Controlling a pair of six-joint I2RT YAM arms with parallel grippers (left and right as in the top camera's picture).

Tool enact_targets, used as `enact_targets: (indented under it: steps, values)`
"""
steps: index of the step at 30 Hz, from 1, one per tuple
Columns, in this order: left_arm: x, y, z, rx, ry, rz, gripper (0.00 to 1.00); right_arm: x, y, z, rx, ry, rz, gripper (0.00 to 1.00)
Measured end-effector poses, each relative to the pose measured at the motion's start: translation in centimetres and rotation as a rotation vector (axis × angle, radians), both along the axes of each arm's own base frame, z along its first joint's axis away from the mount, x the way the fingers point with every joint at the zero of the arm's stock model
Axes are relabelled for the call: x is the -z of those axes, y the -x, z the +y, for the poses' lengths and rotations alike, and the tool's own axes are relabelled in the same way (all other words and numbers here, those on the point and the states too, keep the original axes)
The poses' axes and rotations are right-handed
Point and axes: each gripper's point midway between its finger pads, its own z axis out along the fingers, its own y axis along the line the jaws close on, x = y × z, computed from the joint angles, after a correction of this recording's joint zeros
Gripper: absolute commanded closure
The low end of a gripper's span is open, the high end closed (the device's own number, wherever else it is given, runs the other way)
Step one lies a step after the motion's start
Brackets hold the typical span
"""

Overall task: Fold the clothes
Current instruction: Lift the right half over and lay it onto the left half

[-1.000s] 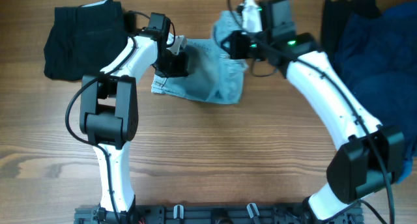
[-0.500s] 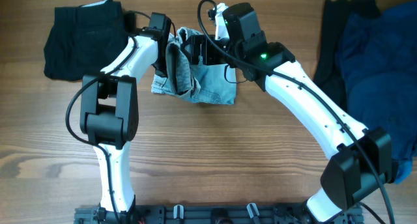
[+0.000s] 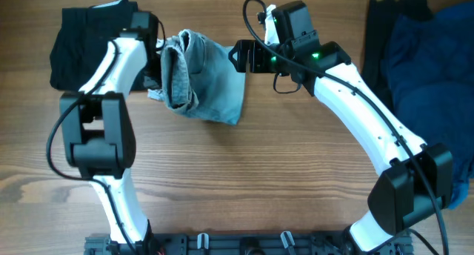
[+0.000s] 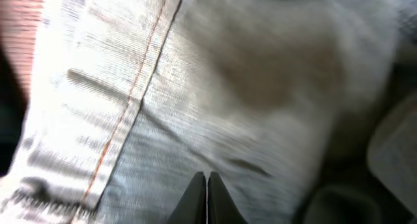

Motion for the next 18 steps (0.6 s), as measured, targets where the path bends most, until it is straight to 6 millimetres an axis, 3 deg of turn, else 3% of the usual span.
enact_targets:
  steps: [5, 12, 16, 18]
  values:
    - [-0.6, 0.0, -0.5, 0.009, 0.001, -0.014, 0.96, 1.3, 0.3, -0.2, 0.003, 0.022, 0.042, 0.02]
    - [-0.5, -0.1, -0.3, 0.008, -0.018, -0.015, 0.96, 9.5, 1.2, -0.2, 0.020, 0.084, 0.270, 0.09]
    - [-0.5, -0.1, -0.2, 0.007, -0.021, -0.015, 0.96, 12.5, 1.8, 0.4, 0.008, 0.068, 0.357, 0.19]
    - [-0.5, -0.1, -0.2, 0.007, -0.024, -0.016, 0.96, 13.2, 1.5, 1.0, -0.005, 0.046, 0.353, 0.30]
